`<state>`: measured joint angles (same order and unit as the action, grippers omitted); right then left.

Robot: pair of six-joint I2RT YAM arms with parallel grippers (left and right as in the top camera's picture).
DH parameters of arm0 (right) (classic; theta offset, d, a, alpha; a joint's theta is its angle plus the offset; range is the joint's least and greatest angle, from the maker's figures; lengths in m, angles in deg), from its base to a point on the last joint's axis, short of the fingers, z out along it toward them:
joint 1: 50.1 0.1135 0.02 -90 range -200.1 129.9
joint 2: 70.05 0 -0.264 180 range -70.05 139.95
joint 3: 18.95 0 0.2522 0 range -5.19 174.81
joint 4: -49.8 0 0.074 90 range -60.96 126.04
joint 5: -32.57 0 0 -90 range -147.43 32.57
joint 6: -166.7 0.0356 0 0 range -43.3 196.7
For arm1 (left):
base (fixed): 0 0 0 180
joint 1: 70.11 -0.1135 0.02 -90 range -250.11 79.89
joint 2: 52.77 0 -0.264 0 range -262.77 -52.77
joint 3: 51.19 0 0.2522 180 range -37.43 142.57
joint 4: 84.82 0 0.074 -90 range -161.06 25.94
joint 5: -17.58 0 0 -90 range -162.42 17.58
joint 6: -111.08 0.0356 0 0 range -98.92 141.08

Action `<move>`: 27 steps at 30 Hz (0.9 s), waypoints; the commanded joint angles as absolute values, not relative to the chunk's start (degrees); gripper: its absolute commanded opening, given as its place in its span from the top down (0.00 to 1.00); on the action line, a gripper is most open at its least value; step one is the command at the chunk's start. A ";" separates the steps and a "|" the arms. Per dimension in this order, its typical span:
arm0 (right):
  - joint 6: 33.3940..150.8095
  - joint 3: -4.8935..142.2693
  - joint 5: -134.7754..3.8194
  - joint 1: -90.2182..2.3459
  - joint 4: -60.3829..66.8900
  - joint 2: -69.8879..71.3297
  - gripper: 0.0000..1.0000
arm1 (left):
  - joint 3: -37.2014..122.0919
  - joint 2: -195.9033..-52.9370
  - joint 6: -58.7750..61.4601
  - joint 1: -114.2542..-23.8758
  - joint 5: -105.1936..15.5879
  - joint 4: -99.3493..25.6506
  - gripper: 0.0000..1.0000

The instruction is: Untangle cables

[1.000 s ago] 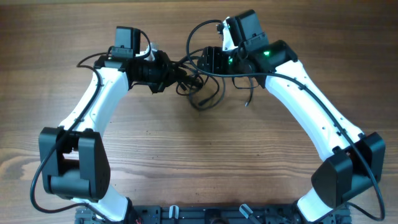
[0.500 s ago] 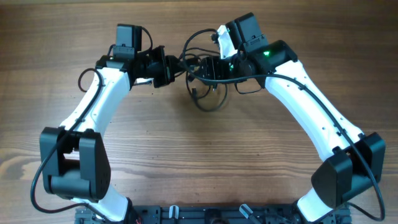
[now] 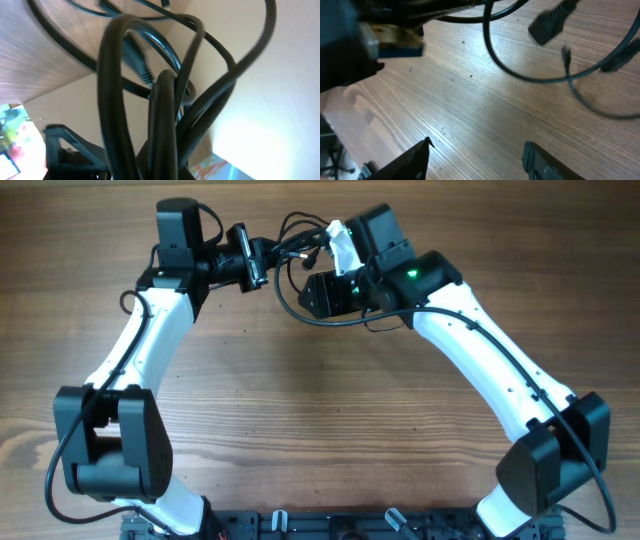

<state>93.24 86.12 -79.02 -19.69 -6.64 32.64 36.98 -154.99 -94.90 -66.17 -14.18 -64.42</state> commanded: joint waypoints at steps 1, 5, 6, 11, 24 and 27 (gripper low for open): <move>94.92 86.03 -75.83 -19.97 -6.51 34.04 0.44 | 37.42 -154.24 -101.20 -66.32 -9.33 -72.18 0.96; 95.14 86.03 -84.09 -23.93 -7.73 33.43 0.45 | 37.42 -154.24 -76.70 -67.44 -8.39 -80.44 0.96; 95.14 86.03 -85.99 -25.06 -8.25 32.97 0.45 | 37.42 -154.24 -68.39 -67.79 -7.30 -80.53 0.96; 94.62 86.03 -92.09 -31.31 -10.64 28.82 0.45 | 37.42 -154.24 -28.87 -68.14 1.18 -77.43 0.96; 89.28 86.03 -88.46 -30.53 -11.23 26.39 0.43 | 37.42 -154.27 5.00 -65.05 -30.53 -34.54 0.96; 86.33 86.01 -88.00 -28.45 -12.36 27.22 0.43 | 37.42 -154.24 3.98 -65.12 -29.98 -34.54 0.96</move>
